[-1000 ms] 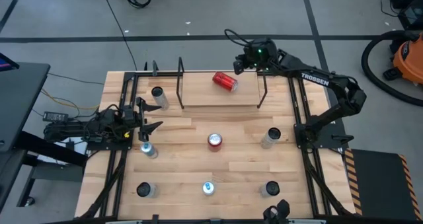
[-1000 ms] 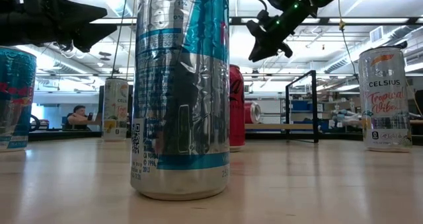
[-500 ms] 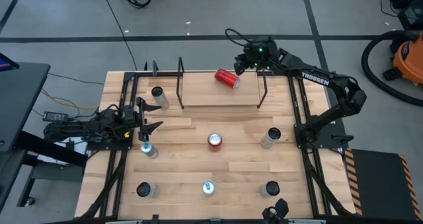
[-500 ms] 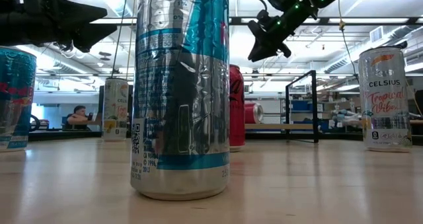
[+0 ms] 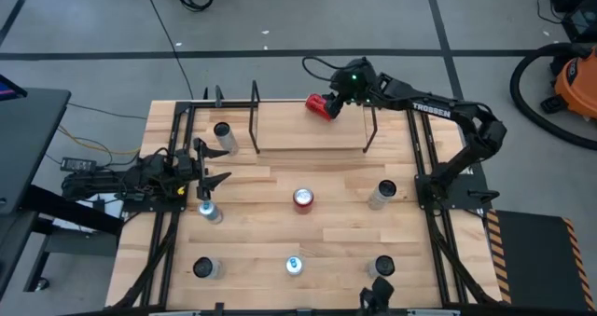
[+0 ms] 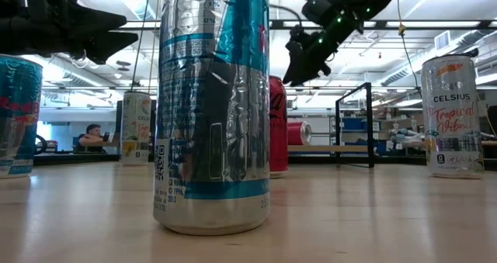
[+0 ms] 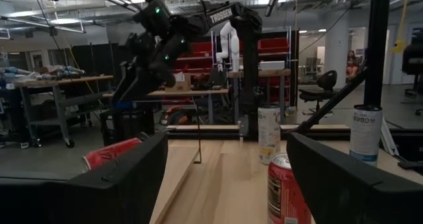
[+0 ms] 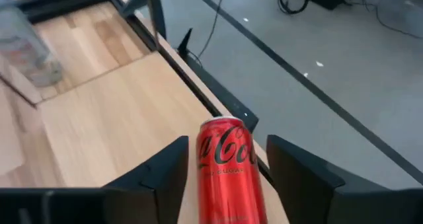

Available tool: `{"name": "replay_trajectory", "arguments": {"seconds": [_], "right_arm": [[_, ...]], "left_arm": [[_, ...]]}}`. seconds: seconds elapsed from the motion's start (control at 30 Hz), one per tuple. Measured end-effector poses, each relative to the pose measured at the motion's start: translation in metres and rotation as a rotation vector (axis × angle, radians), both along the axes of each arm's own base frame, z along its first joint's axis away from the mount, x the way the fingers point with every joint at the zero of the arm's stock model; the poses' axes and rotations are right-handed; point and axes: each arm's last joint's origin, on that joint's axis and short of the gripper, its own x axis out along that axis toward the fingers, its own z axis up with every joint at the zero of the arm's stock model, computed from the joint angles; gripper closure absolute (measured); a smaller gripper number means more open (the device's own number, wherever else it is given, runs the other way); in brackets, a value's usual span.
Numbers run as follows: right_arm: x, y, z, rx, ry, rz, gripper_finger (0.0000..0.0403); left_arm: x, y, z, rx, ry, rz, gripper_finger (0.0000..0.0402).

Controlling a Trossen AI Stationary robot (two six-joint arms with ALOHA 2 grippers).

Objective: Place canned beverage on shelf
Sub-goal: Put the right red soda can on the shelf

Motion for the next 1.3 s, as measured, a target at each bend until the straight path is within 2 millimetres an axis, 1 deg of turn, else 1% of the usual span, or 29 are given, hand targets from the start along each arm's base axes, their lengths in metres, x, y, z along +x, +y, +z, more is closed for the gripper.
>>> {"name": "replay_trajectory", "arguments": {"seconds": [0.1, 0.23, 0.47, 0.6, 0.83, 0.9, 0.97, 1.03, 1.13, 1.3], "right_arm": [[0.003, -0.008, -0.012, 0.067, -0.007, -0.048, 0.0168], [0.008, -0.014, -0.028, 0.117, 0.013, -0.077, 0.0163], [0.025, -0.026, -0.024, 0.156, 0.008, -0.117, 0.0164], [0.034, -0.034, -0.026, 0.132, 0.113, -0.209, 0.0164], [0.047, -0.044, -0.047, 0.085, 0.299, -0.372, 0.0164], [0.049, -0.046, -0.054, 0.142, 0.338, -0.401, 0.0165], [0.049, -0.049, -0.060, 0.236, 0.389, -0.380, 0.0165], [0.048, -0.052, -0.061, 0.309, 0.414, -0.384, 0.0165], [0.048, -0.053, -0.063, 0.337, 0.445, -0.386, 0.0165], [0.050, -0.041, -0.052, 0.360, 0.440, -0.329, 0.0165]], "left_arm": [[0.000, 0.000, 0.000, 0.000, 0.000, -0.001, 0.0086], [0.000, 0.000, 0.000, 0.000, 0.000, 0.000, 0.0086], [0.000, 0.000, 0.000, 0.000, -0.001, 0.000, 0.0086], [0.000, 0.000, 0.000, 0.000, -0.001, 0.000, 0.0086], [0.000, 0.000, 0.000, 0.000, -0.001, -0.001, 0.0086], [0.000, 0.000, 0.000, 0.000, 0.000, -0.001, 0.0086], [0.000, 0.000, 0.000, 0.000, 0.000, 0.000, 0.0086], [0.000, 0.000, 0.000, -0.001, 0.000, -0.001, 0.0086], [0.000, 0.000, 0.000, -0.001, 0.004, -0.001, 0.0086], [0.000, 0.000, -0.001, -0.001, 0.010, -0.001, 0.0086]]}}
